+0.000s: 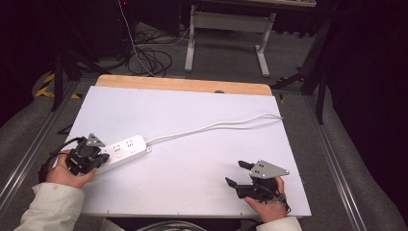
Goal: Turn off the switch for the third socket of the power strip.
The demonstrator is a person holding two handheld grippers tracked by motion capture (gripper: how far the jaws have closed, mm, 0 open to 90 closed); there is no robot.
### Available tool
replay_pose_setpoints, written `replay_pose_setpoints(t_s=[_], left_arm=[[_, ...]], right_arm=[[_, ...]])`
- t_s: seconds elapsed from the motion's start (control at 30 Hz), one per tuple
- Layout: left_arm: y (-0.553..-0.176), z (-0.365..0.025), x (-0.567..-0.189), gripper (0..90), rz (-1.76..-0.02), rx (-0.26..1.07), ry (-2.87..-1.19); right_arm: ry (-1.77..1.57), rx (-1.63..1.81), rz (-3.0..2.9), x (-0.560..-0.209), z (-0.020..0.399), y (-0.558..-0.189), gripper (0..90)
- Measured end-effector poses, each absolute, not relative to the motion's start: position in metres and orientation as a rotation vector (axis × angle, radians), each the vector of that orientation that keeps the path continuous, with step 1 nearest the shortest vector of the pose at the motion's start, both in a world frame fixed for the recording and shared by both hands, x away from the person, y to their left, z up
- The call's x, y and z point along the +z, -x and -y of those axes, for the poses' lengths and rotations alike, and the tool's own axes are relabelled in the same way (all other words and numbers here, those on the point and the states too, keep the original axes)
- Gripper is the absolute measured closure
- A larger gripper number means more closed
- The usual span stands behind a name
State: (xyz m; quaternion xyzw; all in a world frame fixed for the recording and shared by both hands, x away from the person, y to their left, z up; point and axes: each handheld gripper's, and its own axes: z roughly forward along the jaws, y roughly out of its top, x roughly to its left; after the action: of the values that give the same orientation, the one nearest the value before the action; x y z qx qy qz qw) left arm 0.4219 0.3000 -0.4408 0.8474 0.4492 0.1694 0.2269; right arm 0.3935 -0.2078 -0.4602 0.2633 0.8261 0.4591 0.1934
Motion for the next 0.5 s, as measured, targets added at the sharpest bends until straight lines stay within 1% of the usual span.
replay_pose_setpoints(t_s=[0.07,0.17,0.27,0.5], left_arm=[[-0.422,-0.299,-0.439,90.0,-1.226,0.459,-2.346],[-0.418,-0.296,-0.43,89.9,-1.184,0.446,-2.31],[-0.411,-0.292,-0.42,89.9,-1.152,0.47,-2.304],[-0.41,-0.294,-0.415,90.0,-1.148,0.481,-2.295]], right_arm=[[-0.747,1.292,-2.311,-0.46,0.209,-0.394,27.4],[-0.749,1.292,-2.311,-0.46,0.209,-0.394,27.5],[-0.75,1.287,-2.31,-0.46,0.209,-0.392,27.5],[-0.748,1.288,-2.307,-0.46,0.21,-0.393,27.4]])
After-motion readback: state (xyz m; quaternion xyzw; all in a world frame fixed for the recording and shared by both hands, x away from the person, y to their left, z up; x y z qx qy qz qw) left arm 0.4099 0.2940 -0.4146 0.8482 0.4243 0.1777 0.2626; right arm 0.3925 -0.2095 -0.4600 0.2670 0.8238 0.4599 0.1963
